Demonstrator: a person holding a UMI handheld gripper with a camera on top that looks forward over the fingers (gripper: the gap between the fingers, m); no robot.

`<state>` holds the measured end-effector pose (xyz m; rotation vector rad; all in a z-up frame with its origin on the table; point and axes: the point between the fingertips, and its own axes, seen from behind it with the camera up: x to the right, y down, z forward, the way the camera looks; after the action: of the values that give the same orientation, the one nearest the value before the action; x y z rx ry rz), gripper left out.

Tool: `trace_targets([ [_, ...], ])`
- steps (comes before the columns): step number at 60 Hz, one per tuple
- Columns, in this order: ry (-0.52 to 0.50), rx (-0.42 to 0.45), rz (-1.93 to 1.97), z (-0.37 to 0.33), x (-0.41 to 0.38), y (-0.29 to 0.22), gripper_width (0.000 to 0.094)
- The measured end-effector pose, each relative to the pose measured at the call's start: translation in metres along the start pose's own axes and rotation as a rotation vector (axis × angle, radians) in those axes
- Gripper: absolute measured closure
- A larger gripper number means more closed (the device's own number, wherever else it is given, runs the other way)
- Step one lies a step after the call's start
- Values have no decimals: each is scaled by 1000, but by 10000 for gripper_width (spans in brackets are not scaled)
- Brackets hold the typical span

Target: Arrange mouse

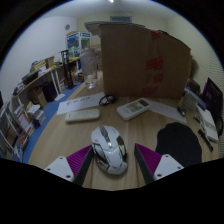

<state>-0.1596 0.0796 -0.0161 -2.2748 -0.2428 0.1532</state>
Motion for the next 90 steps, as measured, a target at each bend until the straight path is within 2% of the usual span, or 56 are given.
trace_targets([
  [6,20,10,19,12,6,-11,79],
  [10,30,13,23,17,7,-15,121],
  [11,32,15,24,18,8,-15,92],
  [14,41,19,24,20,9,-16,394],
  [18,52,11,58,20,10,-14,412],
  [22,45,-47,56,20,10,-13,462],
  [29,-14,-90,111,11,8,-18,542],
  [32,-11,-29,89,-6,14,-43,565],
  [38,-13,170,101,-68,34,-124,565],
  [41,18,276,113,-99,61,-161,566],
  [45,73,306,96,-115,104,-180,566],
  [49,113,284,125,-112,146,-167,570],
  [55,179,153,126,-76,195,-94,571],
  [62,161,17,167,-44,207,-25,570],
  [68,158,-53,173,-26,208,15,576],
  [70,163,-15,165,-24,209,11,591],
  [72,163,-16,170,-26,208,12,514],
  [81,156,-63,124,-23,208,13,339],
  [82,158,-71,123,-26,208,12,249],
  [88,164,-113,155,-36,210,20,43],
  [89,162,-113,163,-40,208,20,93],
  [90,161,-114,173,-47,205,19,95],
])
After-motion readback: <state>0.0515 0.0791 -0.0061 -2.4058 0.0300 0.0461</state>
